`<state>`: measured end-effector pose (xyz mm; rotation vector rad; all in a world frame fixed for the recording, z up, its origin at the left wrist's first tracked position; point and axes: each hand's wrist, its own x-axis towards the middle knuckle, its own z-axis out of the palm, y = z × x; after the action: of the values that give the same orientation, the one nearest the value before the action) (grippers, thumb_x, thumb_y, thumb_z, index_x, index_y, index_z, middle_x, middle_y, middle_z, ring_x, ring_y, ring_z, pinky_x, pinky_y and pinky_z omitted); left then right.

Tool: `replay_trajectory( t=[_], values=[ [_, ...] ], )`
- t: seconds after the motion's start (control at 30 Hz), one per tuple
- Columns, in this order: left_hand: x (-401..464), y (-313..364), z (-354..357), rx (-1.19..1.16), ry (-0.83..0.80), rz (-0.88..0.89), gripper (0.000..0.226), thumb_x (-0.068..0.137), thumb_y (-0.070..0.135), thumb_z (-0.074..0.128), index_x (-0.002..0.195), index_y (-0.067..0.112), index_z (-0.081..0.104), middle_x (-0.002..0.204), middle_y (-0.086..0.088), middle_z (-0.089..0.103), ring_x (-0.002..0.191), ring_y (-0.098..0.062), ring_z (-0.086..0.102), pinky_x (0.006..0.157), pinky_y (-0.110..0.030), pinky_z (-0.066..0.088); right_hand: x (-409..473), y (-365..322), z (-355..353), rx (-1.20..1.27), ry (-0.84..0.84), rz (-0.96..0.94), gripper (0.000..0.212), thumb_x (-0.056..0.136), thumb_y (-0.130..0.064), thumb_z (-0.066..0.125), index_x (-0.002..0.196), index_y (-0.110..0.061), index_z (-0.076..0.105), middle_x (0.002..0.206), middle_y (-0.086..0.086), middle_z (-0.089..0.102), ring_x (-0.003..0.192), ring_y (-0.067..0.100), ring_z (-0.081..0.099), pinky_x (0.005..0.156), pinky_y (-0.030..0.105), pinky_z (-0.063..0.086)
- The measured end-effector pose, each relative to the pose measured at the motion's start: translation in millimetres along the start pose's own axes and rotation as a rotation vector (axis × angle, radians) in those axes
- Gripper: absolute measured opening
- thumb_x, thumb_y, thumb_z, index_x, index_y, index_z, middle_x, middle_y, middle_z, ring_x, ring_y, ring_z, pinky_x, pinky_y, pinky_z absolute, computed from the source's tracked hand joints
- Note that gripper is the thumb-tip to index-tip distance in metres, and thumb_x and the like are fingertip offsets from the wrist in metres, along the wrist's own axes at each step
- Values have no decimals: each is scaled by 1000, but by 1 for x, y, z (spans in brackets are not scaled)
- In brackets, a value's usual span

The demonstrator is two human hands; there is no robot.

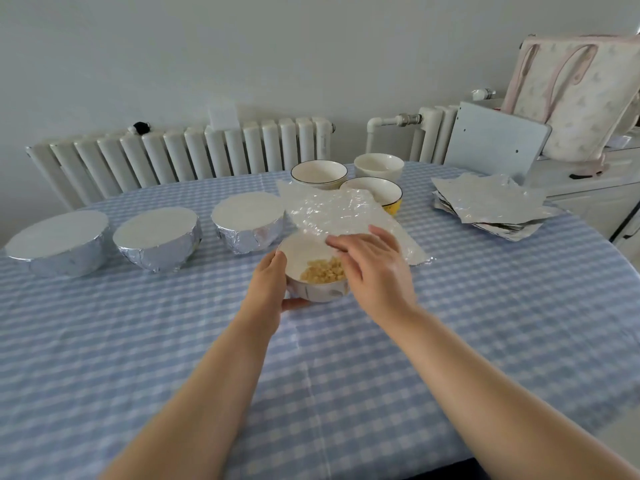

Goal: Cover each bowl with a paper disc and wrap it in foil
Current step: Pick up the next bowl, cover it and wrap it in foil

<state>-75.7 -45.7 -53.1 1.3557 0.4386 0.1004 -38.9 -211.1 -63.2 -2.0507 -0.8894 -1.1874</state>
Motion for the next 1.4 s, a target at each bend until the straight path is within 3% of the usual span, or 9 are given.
replay_trajectory(
  t=[0.17, 0.33, 0.53, 0.77, 0.87, 0.97, 1.03, 1.17, 1.4],
  values=[
    [-3, 5, -28, 53, -117, -21, 33, 104, 38, 40, 113, 24, 69, 107, -3, 73, 100, -20, 69, 77, -53, 60, -2, -29, 3, 37, -100, -107, 21, 88, -5, 59, 100, -14, 75, 93, -5, 75, 90, 14, 69, 102, 37, 43],
    [12, 14, -59, -40, -92, -138, 90, 86, 83, 15, 118, 18, 69, 109, -5, 74, 104, -26, 68, 86, -48, 57, -5, -49, 5, 38, -213, -161, 18, 94, -27, 60, 97, -15, 73, 86, -8, 74, 82, 15, 70, 97, 38, 48],
    [15, 21, -66, 186, -32, -74, 6, 91, 15, 57, 91, 12, 62, 86, -7, 60, 77, -21, 60, 73, -34, 57, 28, -68, -22, 116, -548, 215, 72, 95, -68, 21, 101, -19, 73, 86, -1, 74, 84, 21, 66, 78, 30, 48],
    [10, 40, -61, 344, 38, -19, 18, 91, 8, 52, 73, 14, 52, 60, 3, 50, 59, -12, 49, 47, -20, 46, 68, -30, -27, -174, -1071, 321, 55, 98, -50, 49, 145, -21, 45, 157, -2, 35, 141, 20, 36, 111, 34, 30],
    [10, 41, -62, 500, 127, 181, 5, 90, 12, 52, 89, 11, 57, 76, 5, 55, 67, -11, 54, 60, -23, 46, 60, -22, -18, -278, -1141, 249, 54, 101, -46, 44, 143, -13, 45, 159, 3, 30, 147, 22, 23, 117, 38, 24],
    [1, 45, -60, 715, 306, 554, 41, 93, 22, 57, 133, 19, 49, 126, 9, 51, 114, -9, 51, 98, -31, 41, 52, -17, -12, -331, -1129, 207, 41, 104, -36, 37, 124, -6, 54, 135, 6, 47, 135, 24, 37, 107, 39, 33],
    [-9, 56, -49, 865, 151, 692, 44, 97, 24, 54, 140, 22, 47, 142, 9, 48, 127, -15, 47, 106, -31, 34, 49, -15, -10, -336, -1118, 197, 39, 104, -33, 35, 124, -5, 54, 139, 8, 46, 137, 25, 36, 111, 39, 32],
    [-5, 55, -23, 1429, -237, 604, 52, 106, 32, 31, 154, 14, 26, 164, -3, 16, 151, -17, 14, 121, -35, 14, 49, -13, -10, -380, -1127, 195, 41, 104, -32, 34, 128, -3, 53, 143, 11, 43, 140, 26, 32, 113, 39, 26],
    [5, 29, -19, 1671, -274, 555, 59, 105, 42, 22, 157, 14, 13, 166, -3, 0, 153, -17, -3, 123, -38, 0, 45, -6, -13, -301, -1167, 241, 48, 104, -16, 35, 150, -5, 27, 165, 8, 4, 152, 23, 5, 123, 37, 11]
  ],
)
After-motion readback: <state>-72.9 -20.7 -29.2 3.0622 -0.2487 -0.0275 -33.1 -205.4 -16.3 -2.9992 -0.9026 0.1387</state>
